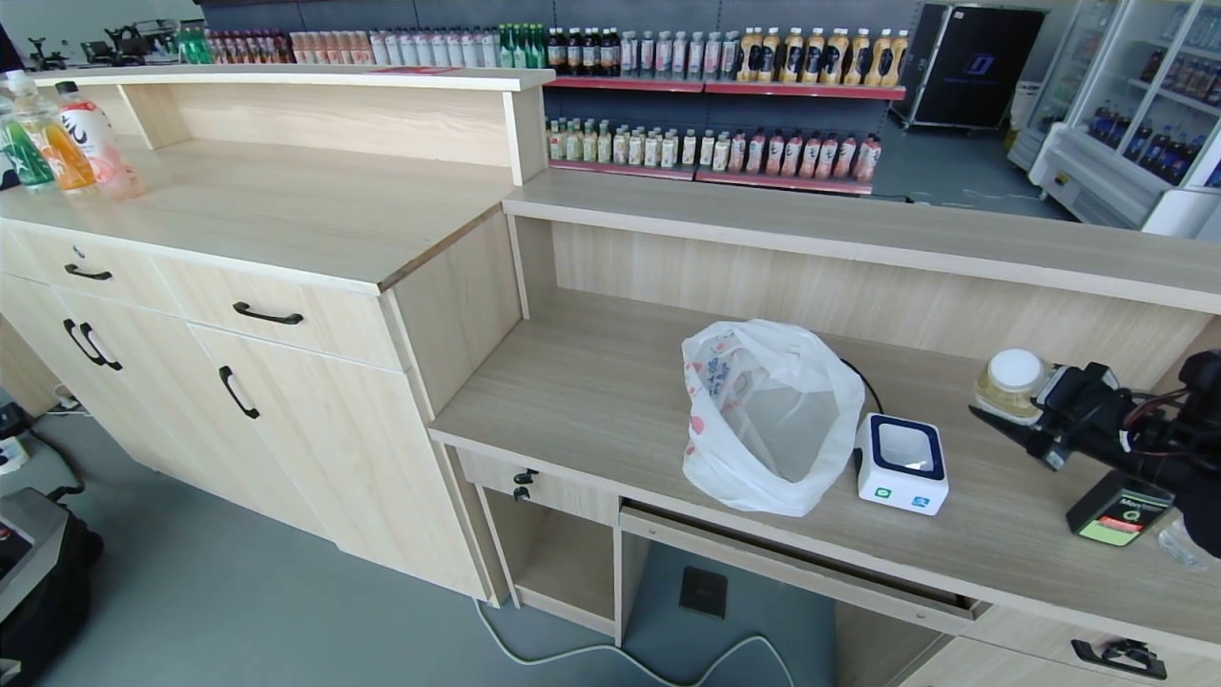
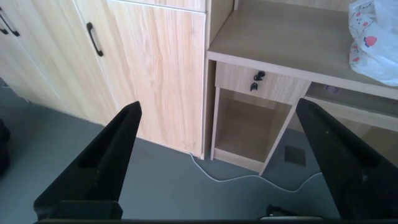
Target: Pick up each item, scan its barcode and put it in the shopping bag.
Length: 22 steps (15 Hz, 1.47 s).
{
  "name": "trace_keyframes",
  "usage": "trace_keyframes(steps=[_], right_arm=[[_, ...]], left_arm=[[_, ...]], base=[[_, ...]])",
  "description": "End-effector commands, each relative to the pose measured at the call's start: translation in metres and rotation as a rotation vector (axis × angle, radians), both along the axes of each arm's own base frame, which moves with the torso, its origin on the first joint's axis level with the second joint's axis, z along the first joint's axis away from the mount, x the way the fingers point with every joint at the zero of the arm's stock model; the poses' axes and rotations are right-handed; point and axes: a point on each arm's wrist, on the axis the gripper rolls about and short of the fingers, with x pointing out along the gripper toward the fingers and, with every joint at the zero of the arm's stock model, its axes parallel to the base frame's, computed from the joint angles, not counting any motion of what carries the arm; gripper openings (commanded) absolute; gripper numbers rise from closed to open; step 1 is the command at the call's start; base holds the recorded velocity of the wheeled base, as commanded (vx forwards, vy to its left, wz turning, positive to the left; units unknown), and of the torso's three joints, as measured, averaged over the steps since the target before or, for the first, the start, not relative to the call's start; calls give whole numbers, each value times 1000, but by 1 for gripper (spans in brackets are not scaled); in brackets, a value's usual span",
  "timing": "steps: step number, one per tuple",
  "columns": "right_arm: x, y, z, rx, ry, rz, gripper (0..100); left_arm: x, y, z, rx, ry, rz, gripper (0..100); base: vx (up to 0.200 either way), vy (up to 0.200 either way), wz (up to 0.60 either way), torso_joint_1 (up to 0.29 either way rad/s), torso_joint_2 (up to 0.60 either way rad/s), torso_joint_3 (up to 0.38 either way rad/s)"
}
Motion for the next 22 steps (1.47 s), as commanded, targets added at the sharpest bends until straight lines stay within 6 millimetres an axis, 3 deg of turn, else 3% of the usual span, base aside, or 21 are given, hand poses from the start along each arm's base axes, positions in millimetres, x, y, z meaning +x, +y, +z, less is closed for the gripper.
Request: trace_keyframes(steps=[1,19,20,21,22], right_arm=[[1,0,-3,2,6,1,0],[8,3,-7,2,-10,15,0],[8,3,-2,18,-16,13,0],[1,6,15,74,-23,6,0],[-17,9,33,167,0,-12,0]], left_arm=[[0,0,0,0,-1,0,100],[0,0,0,0,-1,0,100],[0,0,0,0,-1,0,100],[0,0,0,0,-1,0,100],[0,0,0,0,-1,0,100]], base=[[0,0,0,0,0,0],[0,0,0,0,0,0],[0,0,0,0,0,0],[0,0,0,0,0,0],[0,0,0,0,0,0]])
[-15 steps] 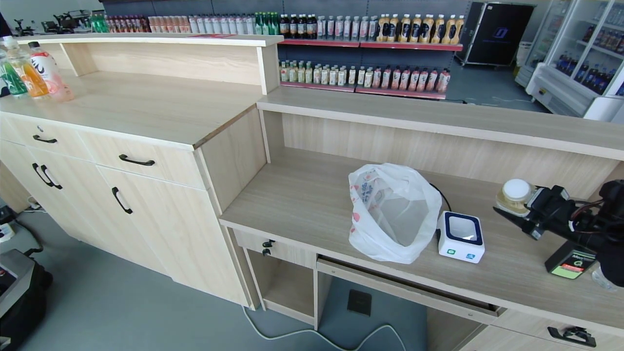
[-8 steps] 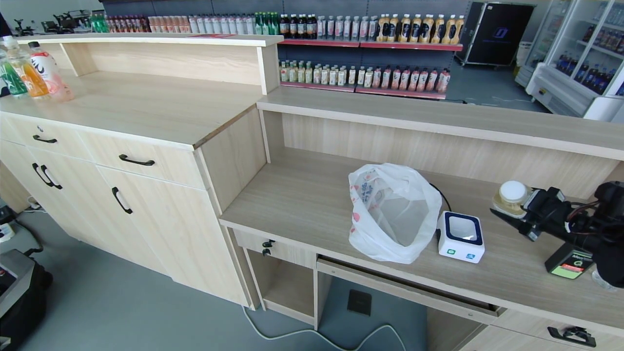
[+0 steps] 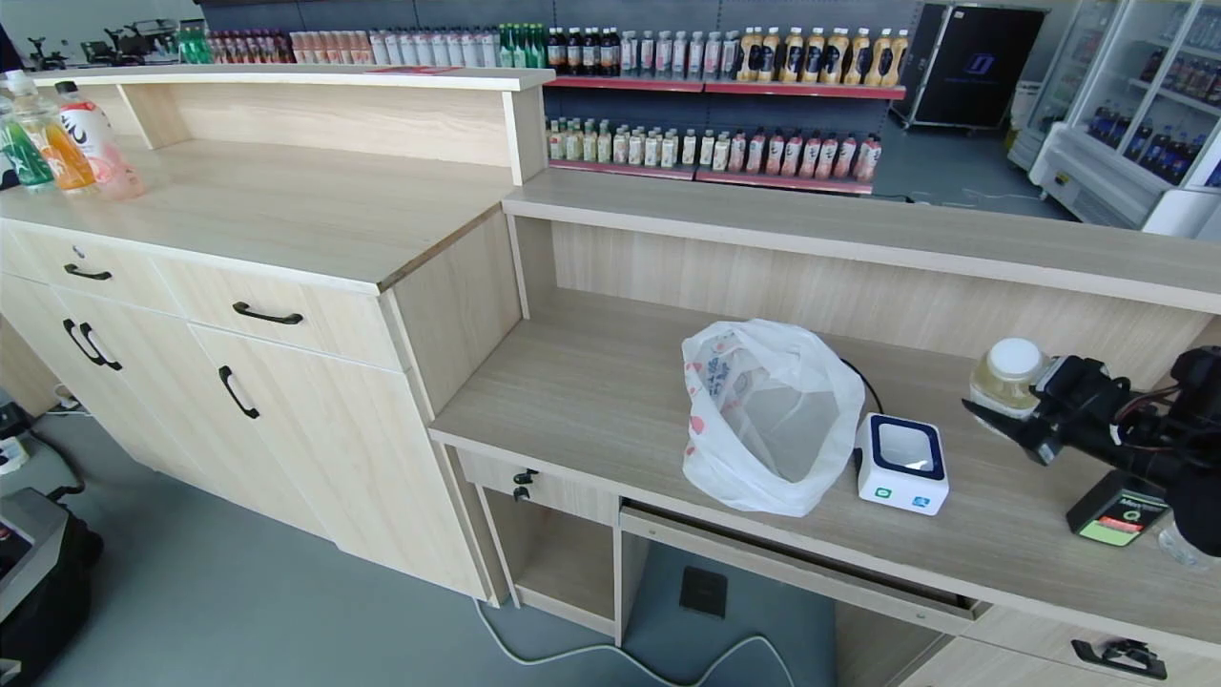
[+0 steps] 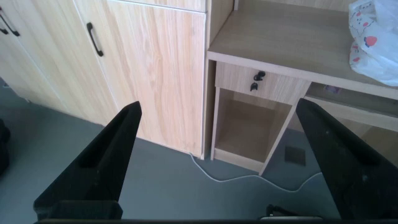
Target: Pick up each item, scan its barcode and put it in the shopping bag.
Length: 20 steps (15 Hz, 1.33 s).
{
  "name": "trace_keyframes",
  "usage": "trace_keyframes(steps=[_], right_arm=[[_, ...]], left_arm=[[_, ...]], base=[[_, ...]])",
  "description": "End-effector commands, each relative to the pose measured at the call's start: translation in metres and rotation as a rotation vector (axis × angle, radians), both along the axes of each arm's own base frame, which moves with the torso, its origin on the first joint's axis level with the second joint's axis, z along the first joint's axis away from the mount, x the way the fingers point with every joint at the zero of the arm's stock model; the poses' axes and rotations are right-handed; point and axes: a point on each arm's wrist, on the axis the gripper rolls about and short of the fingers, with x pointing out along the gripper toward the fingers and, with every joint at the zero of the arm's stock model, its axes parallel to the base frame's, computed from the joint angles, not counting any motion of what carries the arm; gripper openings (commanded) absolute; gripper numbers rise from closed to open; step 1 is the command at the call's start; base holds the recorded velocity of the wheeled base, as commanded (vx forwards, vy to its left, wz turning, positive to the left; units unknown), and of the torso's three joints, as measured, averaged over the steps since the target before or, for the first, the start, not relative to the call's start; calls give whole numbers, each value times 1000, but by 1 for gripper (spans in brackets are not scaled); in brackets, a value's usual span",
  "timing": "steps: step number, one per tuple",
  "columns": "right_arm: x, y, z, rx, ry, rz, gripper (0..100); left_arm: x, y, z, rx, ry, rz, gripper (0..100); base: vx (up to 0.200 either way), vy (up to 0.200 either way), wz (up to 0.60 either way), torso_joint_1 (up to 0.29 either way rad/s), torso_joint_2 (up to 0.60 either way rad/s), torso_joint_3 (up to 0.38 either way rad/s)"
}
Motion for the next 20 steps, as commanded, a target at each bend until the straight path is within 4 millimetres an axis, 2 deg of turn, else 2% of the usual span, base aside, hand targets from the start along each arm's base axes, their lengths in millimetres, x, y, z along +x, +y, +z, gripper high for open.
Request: trace_keyframes(steps=[1,2,3,5,7,11,14,17,18,19,20], right_arm=[[-46,10,50,166,16,-44,0],[-63,6,63,211,28,-85,0],[-93,-1,83,243,50,-165,0],[-130,-12,97,263,80,-305,0],[-147,-16,102,264,70,-363,0],[-158,-21,109,248,31,-410,0],[-155,-18,112,243,8,-465,0],[-117,3,114,410,-104,-597,0],[-117,3,114,410,-104,-597,0],[-96,12,105,541,-87,-529,0],[-74,12,88,582,-34,-510,0]], left_arm=[[0,0,0,0,-1,0,100],[0,0,0,0,-1,0,100],[0,0,0,0,-1,0,100],[0,0,0,0,-1,0,100],[0,0,0,0,-1,0,100],[0,0,0,0,-1,2,100],[0,0,0,0,-1,0,100],[0,0,0,0,-1,0,100],[0,0,0,0,-1,0,100],[0,0,0,0,-1,2,100],[0,0,0,0,-1,0,100]], base=[[0,0,0,0,0,0],[0,0,0,0,0,0],[0,0,0,0,0,0],[0,0,0,0,0,0],[0,0,0,0,0,0],[0,0,0,0,0,0],[0,0,400,3,0,-2],[0,0,600,4,4,7],[0,0,600,12,2,2],[0,0,0,0,0,0],[0,0,0,0,0,0]])
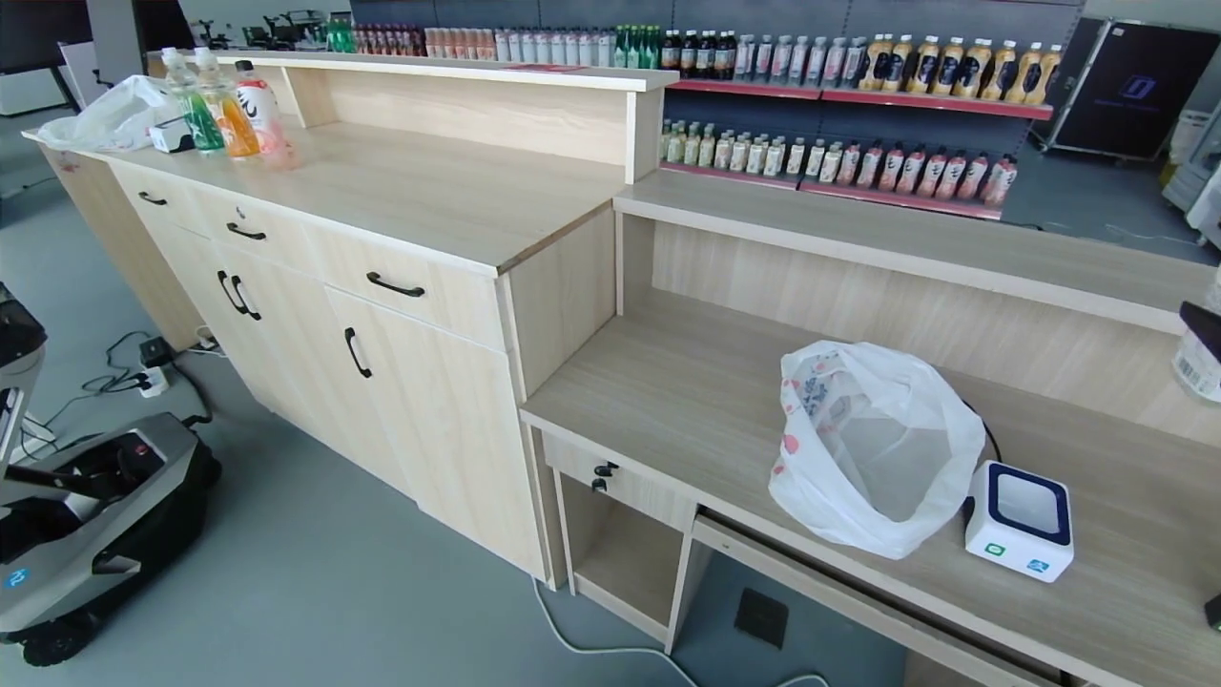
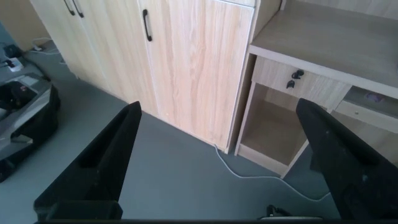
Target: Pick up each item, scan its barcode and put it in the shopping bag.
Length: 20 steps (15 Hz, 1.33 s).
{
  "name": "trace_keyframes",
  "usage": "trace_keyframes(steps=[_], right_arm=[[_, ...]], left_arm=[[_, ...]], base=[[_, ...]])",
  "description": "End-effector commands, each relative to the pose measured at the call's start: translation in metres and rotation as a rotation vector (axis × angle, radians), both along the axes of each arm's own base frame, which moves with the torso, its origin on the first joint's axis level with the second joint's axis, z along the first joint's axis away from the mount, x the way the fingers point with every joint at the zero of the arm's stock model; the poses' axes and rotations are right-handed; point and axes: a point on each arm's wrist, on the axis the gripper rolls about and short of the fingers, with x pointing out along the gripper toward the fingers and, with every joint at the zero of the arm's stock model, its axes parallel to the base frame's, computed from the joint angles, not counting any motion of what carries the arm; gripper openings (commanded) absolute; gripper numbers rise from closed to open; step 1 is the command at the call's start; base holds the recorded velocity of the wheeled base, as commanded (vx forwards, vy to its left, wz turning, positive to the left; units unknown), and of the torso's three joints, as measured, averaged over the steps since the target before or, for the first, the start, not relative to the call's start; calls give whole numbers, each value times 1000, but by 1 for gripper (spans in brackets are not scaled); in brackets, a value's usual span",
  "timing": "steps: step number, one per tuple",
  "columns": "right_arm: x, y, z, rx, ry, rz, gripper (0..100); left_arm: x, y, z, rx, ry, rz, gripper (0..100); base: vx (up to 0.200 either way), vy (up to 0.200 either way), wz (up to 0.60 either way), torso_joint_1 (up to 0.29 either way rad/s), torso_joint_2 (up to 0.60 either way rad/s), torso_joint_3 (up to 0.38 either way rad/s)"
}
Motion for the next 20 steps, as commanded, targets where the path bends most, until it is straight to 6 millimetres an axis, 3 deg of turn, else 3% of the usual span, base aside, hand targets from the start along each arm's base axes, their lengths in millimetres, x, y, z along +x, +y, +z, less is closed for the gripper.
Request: trace_keyframes(steps=[1,4,8,13,20], right_arm=[[48,2,-42,113,83,75,0],[82,10,-79,213,101,137,0],[108,27,-117,231,161,207,0],[142,50,-154,223,168,288,0],[191,48,-187,213,129,306,0]], left_arm=[[0,0,0,0,0,0,100],[0,0,0,0,0,0,100],[0,0,0,0,0,0,100],[0,0,0,0,0,0,100],[0,0,0,0,0,0,100]], base=[[0,0,0,0,0,0],[0,0,0,0,0,0],[0,0,0,0,0,0],[0,0,0,0,0,0],[0,0,0,0,0,0]])
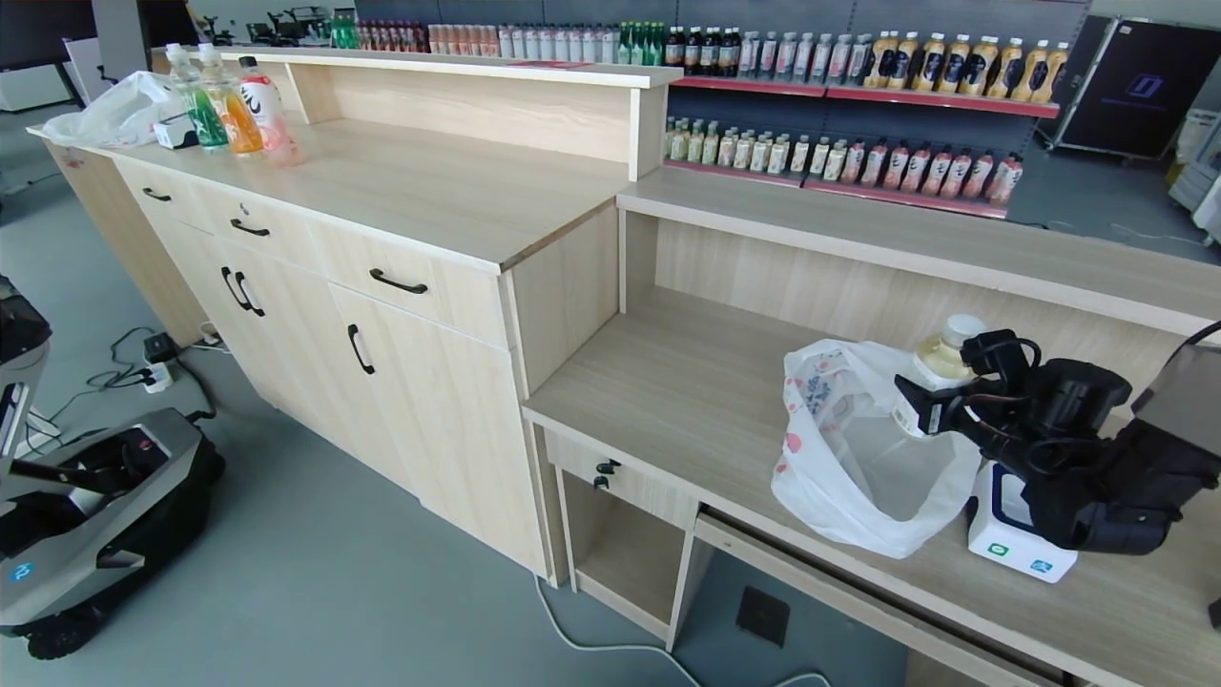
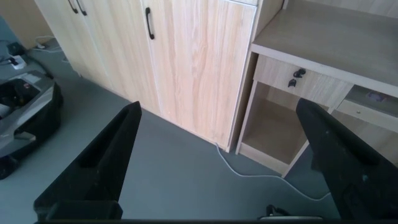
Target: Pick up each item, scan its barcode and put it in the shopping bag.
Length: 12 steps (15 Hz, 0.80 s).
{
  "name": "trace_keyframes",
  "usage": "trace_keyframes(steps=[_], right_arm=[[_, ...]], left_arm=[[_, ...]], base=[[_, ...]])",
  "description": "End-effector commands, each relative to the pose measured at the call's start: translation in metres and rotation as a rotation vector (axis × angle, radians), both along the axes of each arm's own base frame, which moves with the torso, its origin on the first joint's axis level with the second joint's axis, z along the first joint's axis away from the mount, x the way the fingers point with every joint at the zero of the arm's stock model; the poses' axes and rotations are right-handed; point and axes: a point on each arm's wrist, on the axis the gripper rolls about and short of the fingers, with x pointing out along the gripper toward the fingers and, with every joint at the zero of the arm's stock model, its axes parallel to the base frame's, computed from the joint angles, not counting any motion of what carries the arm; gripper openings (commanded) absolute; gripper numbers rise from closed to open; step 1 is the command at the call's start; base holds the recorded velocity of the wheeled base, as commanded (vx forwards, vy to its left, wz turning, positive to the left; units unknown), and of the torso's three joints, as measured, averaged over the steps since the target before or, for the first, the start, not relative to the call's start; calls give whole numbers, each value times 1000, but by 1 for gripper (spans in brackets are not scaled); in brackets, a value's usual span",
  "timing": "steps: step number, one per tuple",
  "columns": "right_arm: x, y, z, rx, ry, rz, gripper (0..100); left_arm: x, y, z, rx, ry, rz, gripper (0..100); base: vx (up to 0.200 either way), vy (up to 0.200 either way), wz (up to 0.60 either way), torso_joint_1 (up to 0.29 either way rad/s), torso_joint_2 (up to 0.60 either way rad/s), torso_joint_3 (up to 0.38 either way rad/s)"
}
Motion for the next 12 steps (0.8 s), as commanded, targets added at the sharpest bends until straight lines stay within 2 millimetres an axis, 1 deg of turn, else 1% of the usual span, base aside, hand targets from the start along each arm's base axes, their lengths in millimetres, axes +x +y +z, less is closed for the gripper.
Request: trace_keyframes(steps=[1,3,8,12], right_arm=[[13,-1,-25,4,30,2,0],[22,-3,-37,9,32,2,0],[41,-5,-54,49,18,1,0],[44,-7,-65,55,30,-1,0]], left_arm=[[0,0,0,0,1,0,100],[0,0,0,0,-1,0,100],[0,0,0,0,-1,0,100],[0,0,0,0,-1,0,100]], base=[[0,0,0,0,0,0],[0,0,0,0,0,0],[0,0,0,0,0,0],[0,0,0,0,0,0]])
